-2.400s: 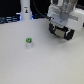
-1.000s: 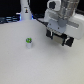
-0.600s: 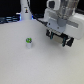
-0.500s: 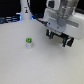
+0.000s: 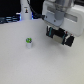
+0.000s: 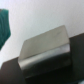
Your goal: Open the kcup holder, insert the kcup into the holder, and close the kcup holder
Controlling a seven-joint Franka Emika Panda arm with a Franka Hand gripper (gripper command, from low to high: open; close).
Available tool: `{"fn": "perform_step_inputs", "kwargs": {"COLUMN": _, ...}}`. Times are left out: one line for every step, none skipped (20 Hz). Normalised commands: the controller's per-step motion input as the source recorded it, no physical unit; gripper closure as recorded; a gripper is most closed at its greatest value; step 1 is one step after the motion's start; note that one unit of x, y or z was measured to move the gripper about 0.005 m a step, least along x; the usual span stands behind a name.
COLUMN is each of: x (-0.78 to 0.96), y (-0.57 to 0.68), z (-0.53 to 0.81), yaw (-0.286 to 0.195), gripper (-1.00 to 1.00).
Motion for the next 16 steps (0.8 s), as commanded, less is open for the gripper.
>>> {"fn": "perform_step_inputs", "kwargs": {"x": -0.27, "y": -0.44, "z": 0.26, "yaw": -0.259, "gripper": -1.0}}
{"fn": "perform_step_inputs", "kwargs": {"x": -0.33, "y": -0.43, "z": 0.22, "yaw": -0.253, "gripper": -1.0}}
{"fn": "perform_step_inputs", "kwargs": {"x": -0.35, "y": -0.42, "z": 0.2, "yaw": -0.251, "gripper": -1.0}}
{"fn": "perform_step_inputs", "kwargs": {"x": -0.37, "y": -0.41, "z": 0.14, "yaw": -0.245, "gripper": -1.0}}
{"fn": "perform_step_inputs", "kwargs": {"x": -0.4, "y": -0.4, "z": 0.1, "yaw": -0.245, "gripper": -1.0}}
{"fn": "perform_step_inputs", "kwargs": {"x": -0.41, "y": -0.39, "z": 0.07, "yaw": -0.249, "gripper": -1.0}}
{"fn": "perform_step_inputs", "kwargs": {"x": -0.42, "y": -0.38, "z": 0.04, "yaw": -0.251, "gripper": -1.0}}
{"fn": "perform_step_inputs", "kwargs": {"x": -0.43, "y": -0.38, "z": 0.03, "yaw": -0.25, "gripper": -1.0}}
{"fn": "perform_step_inputs", "kwargs": {"x": -0.43, "y": -0.39, "z": 0.02, "yaw": -0.245, "gripper": -1.0}}
{"fn": "perform_step_inputs", "kwargs": {"x": -0.42, "y": -0.4, "z": 0.02, "yaw": -0.244, "gripper": -1.0}}
{"fn": "perform_step_inputs", "kwargs": {"x": -0.4, "y": -0.4, "z": 0.0, "yaw": -0.243, "gripper": -1.0}}
{"fn": "perform_step_inputs", "kwargs": {"x": -0.38, "y": -0.41, "z": -0.02, "yaw": -0.239, "gripper": -1.0}}
{"fn": "perform_step_inputs", "kwargs": {"x": -0.38, "y": -0.42, "z": -0.04, "yaw": -0.234, "gripper": -1.0}}
{"fn": "perform_step_inputs", "kwargs": {"x": -0.39, "y": -0.43, "z": -0.07, "yaw": -0.228, "gripper": -1.0}}
{"fn": "perform_step_inputs", "kwargs": {"x": -0.37, "y": -0.43, "z": -0.09, "yaw": -0.226, "gripper": -1.0}}
{"fn": "perform_step_inputs", "kwargs": {"x": -0.35, "y": -0.44, "z": -0.12, "yaw": -0.227, "gripper": -1.0}}
